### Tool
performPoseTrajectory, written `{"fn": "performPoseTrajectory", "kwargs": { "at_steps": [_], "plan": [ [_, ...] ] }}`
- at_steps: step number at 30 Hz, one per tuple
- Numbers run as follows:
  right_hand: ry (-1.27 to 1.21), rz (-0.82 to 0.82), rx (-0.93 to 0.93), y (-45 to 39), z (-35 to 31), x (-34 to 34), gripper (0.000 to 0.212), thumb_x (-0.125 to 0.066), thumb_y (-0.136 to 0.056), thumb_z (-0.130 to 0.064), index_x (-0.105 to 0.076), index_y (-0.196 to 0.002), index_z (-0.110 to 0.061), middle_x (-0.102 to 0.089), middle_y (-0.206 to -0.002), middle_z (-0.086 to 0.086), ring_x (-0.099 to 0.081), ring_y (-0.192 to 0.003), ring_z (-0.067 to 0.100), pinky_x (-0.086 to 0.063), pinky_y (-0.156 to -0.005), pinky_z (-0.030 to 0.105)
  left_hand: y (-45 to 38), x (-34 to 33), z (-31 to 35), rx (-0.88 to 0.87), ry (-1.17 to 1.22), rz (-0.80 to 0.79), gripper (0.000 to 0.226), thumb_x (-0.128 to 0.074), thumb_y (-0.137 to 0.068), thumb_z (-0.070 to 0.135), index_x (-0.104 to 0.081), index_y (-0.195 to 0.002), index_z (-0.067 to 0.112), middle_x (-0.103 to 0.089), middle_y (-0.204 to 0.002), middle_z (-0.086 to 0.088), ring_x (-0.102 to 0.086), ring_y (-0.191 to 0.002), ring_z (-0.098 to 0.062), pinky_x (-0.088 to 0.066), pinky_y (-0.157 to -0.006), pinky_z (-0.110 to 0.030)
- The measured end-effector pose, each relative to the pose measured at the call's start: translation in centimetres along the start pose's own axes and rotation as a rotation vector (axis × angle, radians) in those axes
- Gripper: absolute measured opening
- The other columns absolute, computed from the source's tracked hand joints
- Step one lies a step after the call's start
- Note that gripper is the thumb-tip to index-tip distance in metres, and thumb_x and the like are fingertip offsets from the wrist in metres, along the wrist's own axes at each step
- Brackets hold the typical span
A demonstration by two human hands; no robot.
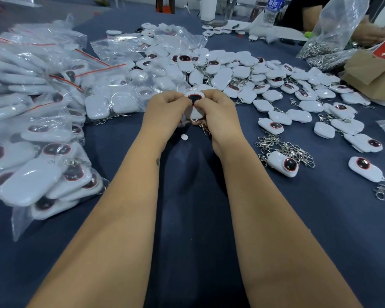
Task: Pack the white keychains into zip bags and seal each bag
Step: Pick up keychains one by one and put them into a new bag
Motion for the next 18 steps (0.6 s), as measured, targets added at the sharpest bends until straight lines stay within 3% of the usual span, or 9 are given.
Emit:
{"fn": "performPoseTrajectory", "kwargs": {
  "at_steps": [3, 6, 10, 13, 18],
  "plan": [
    [-0.007, -0.004, 0.003, -0.06, 0.0, 0.07, 0.013, -0.058, -0.087, -0.004, -0.066, -0.088, -0.013, -0.07, -0.078, 0.006, -0.065, -0.074, 0.018, -0.056, -0.075, 0.036, 0.12, -0.08, 0.13, 0.0, 0.025, -0.014, 0.026, -0.061, -0.072, 0.022, -0.069, -0.082, -0.001, -0.054, -0.054, 0.001, -0.05, -0.056, -0.014, -0.045, -0.061, -0.027],
    [-0.017, -0.004, 0.002, -0.14, -0.06, 0.08, 0.016, -0.058, -0.089, -0.006, -0.067, -0.081, -0.016, -0.069, -0.068, -0.001, -0.063, -0.067, 0.014, -0.053, -0.064, 0.028, 0.1, -0.03, 0.22, -0.01, 0.045, -0.025, 0.026, -0.059, -0.067, 0.021, -0.066, -0.077, -0.002, -0.049, -0.05, 0.001, -0.047, -0.053, -0.014, -0.042, -0.058, -0.026],
    [-0.008, 0.009, 0.005, -0.15, -0.07, 0.07, 0.016, -0.057, -0.089, -0.006, -0.066, -0.083, -0.017, -0.07, -0.07, -0.002, -0.065, -0.07, 0.014, -0.055, -0.071, 0.031, 0.07, 0.03, 0.16, -0.027, 0.008, -0.03, 0.011, -0.062, -0.077, 0.018, -0.065, -0.066, 0.014, -0.054, -0.053, 0.005, -0.049, -0.053, -0.01, -0.044, -0.053, -0.019],
    [0.017, 0.02, 0.019, -0.04, -0.15, 0.06, 0.015, -0.056, -0.09, -0.006, -0.065, -0.085, -0.017, -0.071, -0.069, -0.002, -0.066, -0.066, 0.011, -0.055, -0.064, 0.025, -0.02, 0.02, 0.04, -0.035, -0.004, -0.028, 0.013, -0.062, -0.08, 0.018, -0.069, -0.07, 0.02, -0.058, -0.056, 0.006, -0.052, -0.053, -0.007, -0.044, -0.051, -0.013],
    [-0.017, 0.04, -0.02, -0.13, -0.07, 0.03, 0.017, -0.057, -0.089, -0.005, -0.066, -0.081, -0.016, -0.07, -0.074, 0.002, -0.066, -0.077, 0.02, -0.055, -0.089, 0.049, -0.13, 0.06, 0.01, -0.048, -0.018, -0.017, 0.021, -0.064, -0.086, 0.021, -0.068, -0.066, 0.025, -0.055, -0.053, 0.012, -0.05, -0.053, -0.005, -0.045, -0.053, -0.016]
  ]
}}
Point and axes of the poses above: each hand's wrist, its own y-axis away from the middle knuckle, its own x-axis out of the back of the hand, z = x × y, the point moved 5 cm from there along -y, towards the middle knuckle
